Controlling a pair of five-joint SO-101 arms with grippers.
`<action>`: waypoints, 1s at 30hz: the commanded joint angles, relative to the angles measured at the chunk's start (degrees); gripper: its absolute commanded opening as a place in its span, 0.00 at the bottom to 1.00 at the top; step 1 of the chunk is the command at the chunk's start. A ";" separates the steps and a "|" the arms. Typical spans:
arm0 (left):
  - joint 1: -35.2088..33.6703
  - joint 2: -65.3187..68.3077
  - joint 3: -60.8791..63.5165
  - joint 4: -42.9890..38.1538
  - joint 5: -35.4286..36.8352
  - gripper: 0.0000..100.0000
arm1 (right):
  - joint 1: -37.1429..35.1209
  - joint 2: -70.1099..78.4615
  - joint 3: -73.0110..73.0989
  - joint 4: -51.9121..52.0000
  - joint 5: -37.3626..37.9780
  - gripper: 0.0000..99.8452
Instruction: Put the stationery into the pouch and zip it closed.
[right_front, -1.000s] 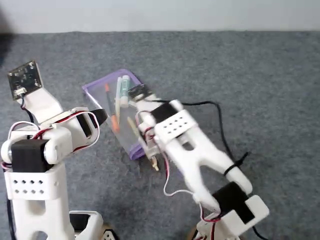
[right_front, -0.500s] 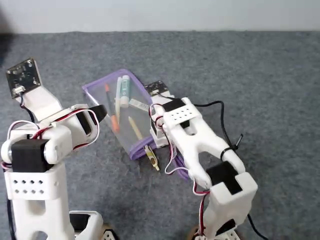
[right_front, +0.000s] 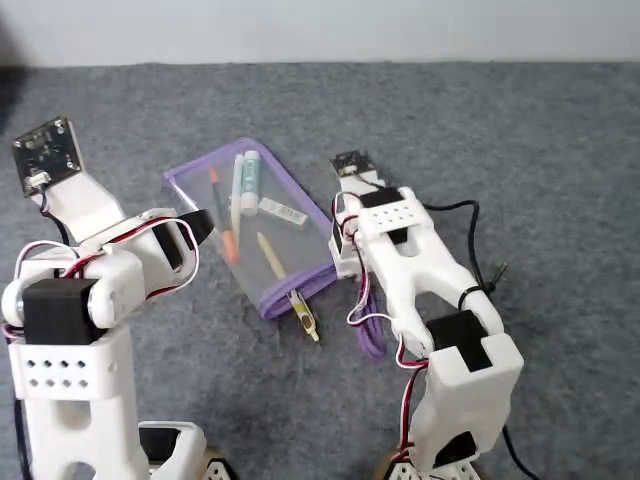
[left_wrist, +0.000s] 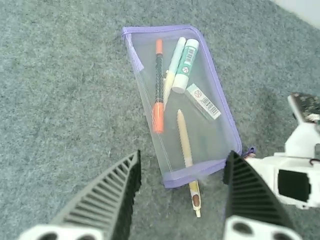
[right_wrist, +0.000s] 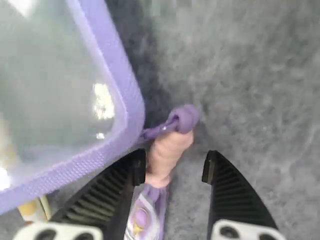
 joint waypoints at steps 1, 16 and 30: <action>0.09 -0.88 -0.48 -1.14 -0.70 0.26 | 0.48 0.22 -4.57 -2.33 1.76 0.19; 0.09 -0.88 -0.48 -0.79 -0.79 0.26 | -1.27 6.11 -6.33 4.79 3.78 0.06; 0.18 -0.88 8.04 -1.85 -0.88 0.26 | -1.27 0.13 -13.54 14.20 0.26 0.01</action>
